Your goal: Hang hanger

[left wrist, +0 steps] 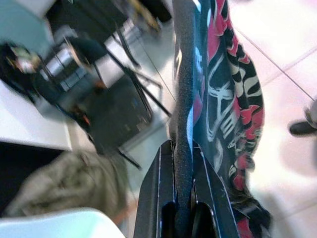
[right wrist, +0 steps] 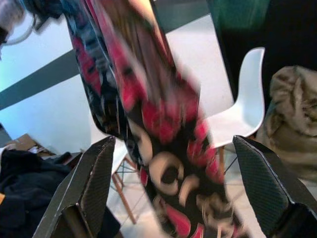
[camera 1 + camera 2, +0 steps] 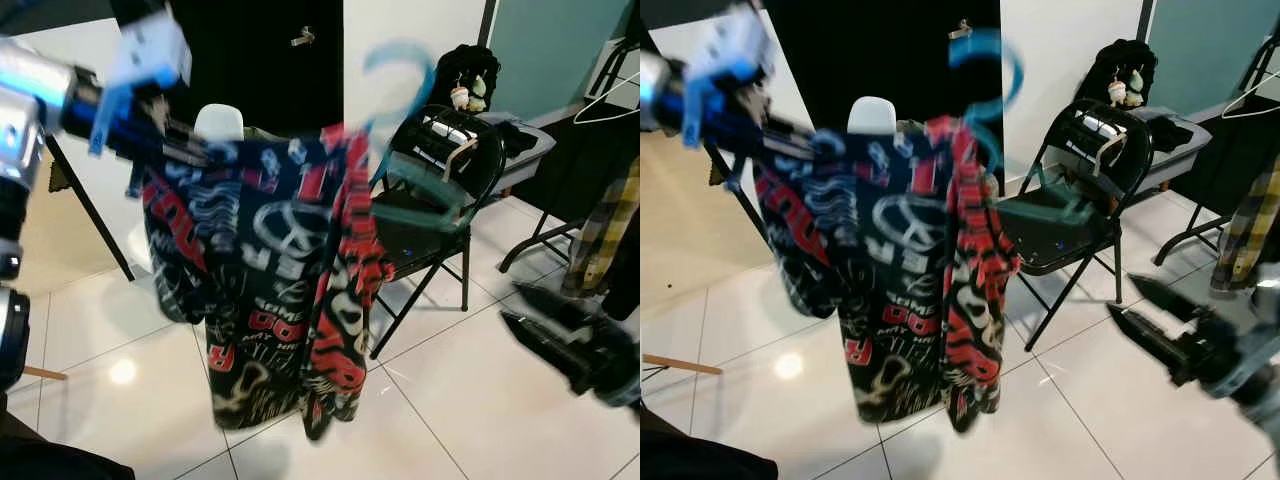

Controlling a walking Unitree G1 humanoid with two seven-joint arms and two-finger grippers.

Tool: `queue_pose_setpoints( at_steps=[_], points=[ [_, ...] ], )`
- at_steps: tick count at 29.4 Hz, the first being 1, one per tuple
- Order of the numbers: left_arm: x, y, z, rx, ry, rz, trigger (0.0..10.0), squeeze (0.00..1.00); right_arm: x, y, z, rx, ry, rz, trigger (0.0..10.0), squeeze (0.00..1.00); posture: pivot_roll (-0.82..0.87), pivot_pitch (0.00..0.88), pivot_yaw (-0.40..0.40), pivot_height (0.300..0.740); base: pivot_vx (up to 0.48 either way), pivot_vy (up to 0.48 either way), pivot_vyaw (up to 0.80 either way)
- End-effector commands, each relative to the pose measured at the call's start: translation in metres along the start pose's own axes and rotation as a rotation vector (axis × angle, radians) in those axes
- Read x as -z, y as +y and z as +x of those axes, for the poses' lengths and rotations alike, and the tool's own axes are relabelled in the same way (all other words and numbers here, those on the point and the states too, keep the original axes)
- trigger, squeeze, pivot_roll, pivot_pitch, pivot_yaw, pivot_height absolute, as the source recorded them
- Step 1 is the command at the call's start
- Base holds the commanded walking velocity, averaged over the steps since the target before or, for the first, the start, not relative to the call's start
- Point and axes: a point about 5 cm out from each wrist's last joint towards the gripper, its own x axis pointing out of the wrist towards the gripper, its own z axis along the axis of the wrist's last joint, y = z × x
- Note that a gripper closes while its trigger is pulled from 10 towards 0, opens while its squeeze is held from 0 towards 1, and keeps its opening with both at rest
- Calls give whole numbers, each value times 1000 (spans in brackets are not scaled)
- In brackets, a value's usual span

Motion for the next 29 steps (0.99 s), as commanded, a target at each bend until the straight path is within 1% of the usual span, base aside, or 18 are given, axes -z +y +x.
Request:
queue_pose_setpoints(
  at_steps=[1, 2, 4, 5, 6, 7, 10, 18, 19, 20, 21, 27, 29],
  points=[
    [-10, 2, -4, 29, -72, 18, 10000, 0, 4, 3, 12, -23, 3, -6, 10000, 0, -42, 0, 110, 740, 0, 0, 0],
    [-10, 2, -4, 29, -72, 18, 10000, 0, 4, 3, 12, -23, 3, -6, 10000, 0, -42, 0, 110, 740, 0, 0, 0],
    [-15, 5, -4, 30, -90, 35, 10000, 0, 7, 5, 22, -53, 1, 13, 10000, 0, -40, 0, 107, 740, 0, 0, 0],
    [-15, 5, -4, 30, -90, 35, 10000, 0, 7, 5, 22, -53, 1, 13, 10000, 0, -40, 0, 107, 740, 0, 0, 0],
    [-16, 6, -4, 28, -92, 42, 10000, 0, 9, 6, 26, -66, 6, 16, 10000, 0, -37, 0, 105, 740, 0, 0, 0],
    [-16, 6, -4, 28, -92, 42, 10000, 0, 9, 6, 26, -66, 6, 16, 10000, 0, -37, 0, 105, 740, 0, 0, 0],
    [-20, 9, -4, 24, -100, 53, 10000, 0, 6, 5, 33, -81, 3, 12, 10000, 0, -35, 0, 100, 740, 0, 0, 0],
    [-25, 10, -5, 25, -124, 65, 10000, 0, 2, 3, 34, -71, -4, -4, 10000, 0, -39, 0, 95, 740, 0, 0, 0],
    [-26, 10, -5, 28, -134, 72, 10000, 0, 2, 3, 35, -67, -3, -8, 7569, 0, -42, 0, 96, 740, 0, 0, 0],
    [-28, 10, -5, 30, -141, 76, 10000, 0, 1, 3, 35, -64, -2, -11, 7569, 0, -42, 0, 96, 740, 0, 0, 0],
    [-30, 9, -4, 36, -154, 85, 10000, 0, 1, 3, 35, -58, -1, -19, 10000, 0, -43, 0, 96, 740, 0, 0, 0],
    [-38, 8, -3, 53, -183, 104, 10000, 0, 0, 1, 36, -47, -4, -33, 10000, 0, -43, 0, 96, 740, 0, 0, 0],
    [-43, 6, -2, 67, -203, 117, 10000, 0, -1, 1, 39, -48, -9, -36, 10000, 0, -40, 0, 93, 740, 0, 0, 0]
  ],
)
